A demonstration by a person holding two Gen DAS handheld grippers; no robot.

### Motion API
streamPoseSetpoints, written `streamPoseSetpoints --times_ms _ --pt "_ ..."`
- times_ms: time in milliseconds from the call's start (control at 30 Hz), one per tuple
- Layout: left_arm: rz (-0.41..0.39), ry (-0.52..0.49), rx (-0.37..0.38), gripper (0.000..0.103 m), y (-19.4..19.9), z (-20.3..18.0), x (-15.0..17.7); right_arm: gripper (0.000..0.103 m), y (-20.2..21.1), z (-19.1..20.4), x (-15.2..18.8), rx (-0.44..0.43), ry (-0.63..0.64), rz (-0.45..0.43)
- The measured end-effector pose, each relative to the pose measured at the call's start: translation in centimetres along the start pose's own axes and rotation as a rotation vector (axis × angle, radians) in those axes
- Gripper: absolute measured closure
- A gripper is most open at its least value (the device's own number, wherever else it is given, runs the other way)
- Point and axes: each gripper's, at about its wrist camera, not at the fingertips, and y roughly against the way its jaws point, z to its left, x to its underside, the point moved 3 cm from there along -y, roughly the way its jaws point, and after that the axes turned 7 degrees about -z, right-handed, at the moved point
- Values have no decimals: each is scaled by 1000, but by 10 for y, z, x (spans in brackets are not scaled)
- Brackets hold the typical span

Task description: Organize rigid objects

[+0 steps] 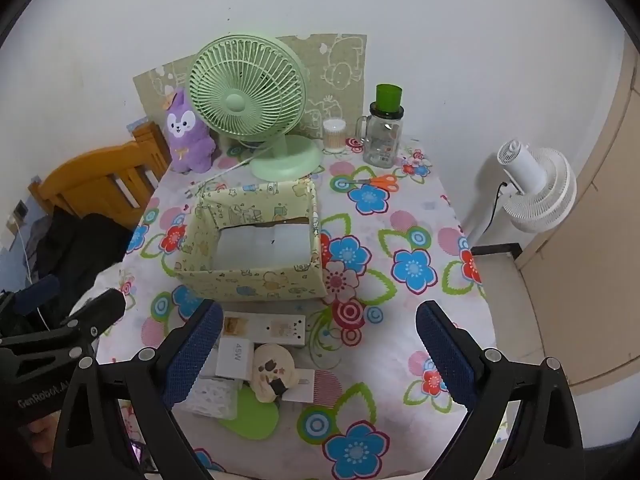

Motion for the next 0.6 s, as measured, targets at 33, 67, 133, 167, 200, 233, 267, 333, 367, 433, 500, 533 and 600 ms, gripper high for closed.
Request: streamPoseSetpoints --times_ms 33,67,133,167,200,233,267,333,367,433,500,533,600 --pt "-1 -4 -4 3 0 -1 0 4 0 1 1 0 0 -2" --pt "-4 -7 -6 3 0 -4 3 4 0 1 1 -2 -1 -3" --pt "-1 -3 2 3 0 -3 3 4 2 0 0 -3 -11 -12" --pt "-3 0 8 3 1 -3 3 4 3 -1 0 -3 -11 -15" --pt "-5 4 12 3 1 -3 3 4 3 -1 -1 -2 -9 -15" --pt "-7 8 14 3 2 -3 3 4 3 -1 -1 -5 -10 -14" --pt "-9 9 16 3 2 -3 3 4 3 -1 -1 -9 -11 -11" --pt "-13 9 18 3 4 -2 3 4 3 -1 -1 -12 -17 -4" --pt "-15 7 20 3 4 -3 3 4 3 0 -1 -11 -15 -5" --pt "-16 1 20 3 4 -3 3 5 3 0 -1 -9 -7 -4" --pt "-19 -2 20 3 5 -4 3 5 3 0 0 -5 -4 -5" --pt "-21 -2 22 3 5 -3 4 5 4 1 0 -2 -1 -8" --pt "-22 0 31 3 5 -3 4 5 5 1 0 -3 1 -12"
